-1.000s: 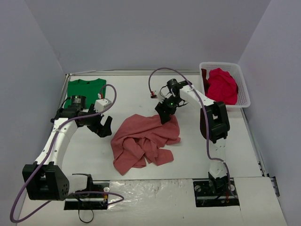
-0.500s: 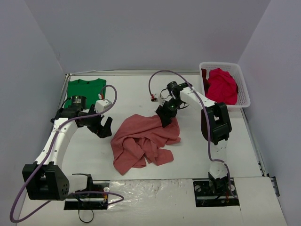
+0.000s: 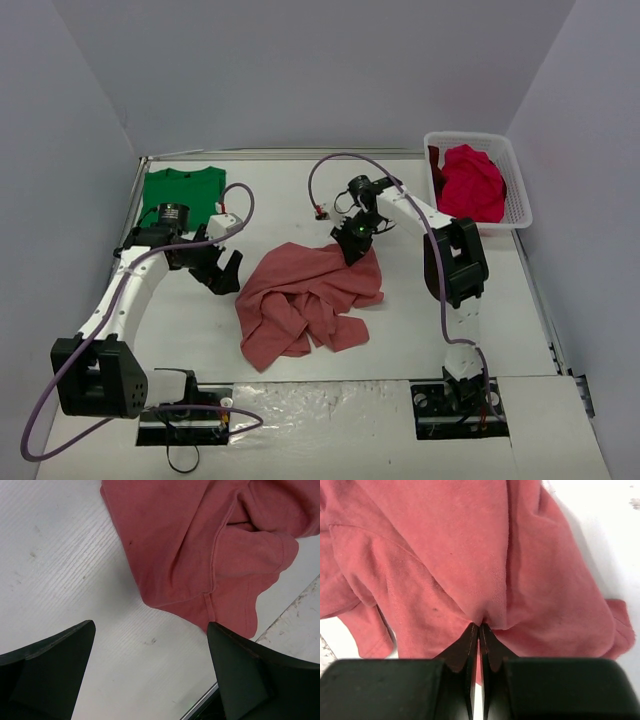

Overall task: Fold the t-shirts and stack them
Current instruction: Flatten out the tshirt

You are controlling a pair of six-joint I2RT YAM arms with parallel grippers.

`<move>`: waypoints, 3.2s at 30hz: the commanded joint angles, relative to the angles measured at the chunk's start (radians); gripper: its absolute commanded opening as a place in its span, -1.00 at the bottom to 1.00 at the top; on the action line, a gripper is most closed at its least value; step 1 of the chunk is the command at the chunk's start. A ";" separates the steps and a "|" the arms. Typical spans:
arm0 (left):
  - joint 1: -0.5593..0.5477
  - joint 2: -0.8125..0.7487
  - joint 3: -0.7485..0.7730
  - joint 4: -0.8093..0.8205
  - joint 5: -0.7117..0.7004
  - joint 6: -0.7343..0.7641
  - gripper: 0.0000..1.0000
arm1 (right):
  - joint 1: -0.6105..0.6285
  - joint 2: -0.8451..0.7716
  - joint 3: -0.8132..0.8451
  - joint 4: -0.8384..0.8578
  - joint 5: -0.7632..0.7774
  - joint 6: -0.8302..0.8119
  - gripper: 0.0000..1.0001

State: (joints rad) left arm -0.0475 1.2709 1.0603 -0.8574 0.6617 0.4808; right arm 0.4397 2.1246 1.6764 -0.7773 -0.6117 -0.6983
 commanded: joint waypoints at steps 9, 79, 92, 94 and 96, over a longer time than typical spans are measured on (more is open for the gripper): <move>-0.025 0.016 0.007 0.000 -0.033 0.035 0.89 | -0.238 -0.088 0.258 -0.051 0.020 0.094 -1.00; -0.196 0.111 0.504 0.078 -0.740 -0.094 -0.95 | -0.469 -0.414 0.361 -0.080 -0.063 0.109 -1.00; -0.196 -0.155 0.420 0.055 -0.792 -0.088 -0.95 | -0.480 -0.741 0.122 -0.100 -0.094 0.097 -1.00; -0.198 -0.212 0.423 0.049 -0.787 -0.103 -0.95 | -0.480 -0.829 0.085 -0.105 -0.105 0.098 -1.00; -0.198 -0.246 0.435 0.031 -0.769 -0.125 -0.95 | -0.478 -0.905 0.075 -0.117 -0.117 0.109 -1.00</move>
State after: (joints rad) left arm -0.2543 1.0969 1.4700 -0.7929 -0.0418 0.3820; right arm -0.0200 1.3510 1.7554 -0.8845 -0.7258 -0.5964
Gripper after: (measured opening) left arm 0.029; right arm 0.004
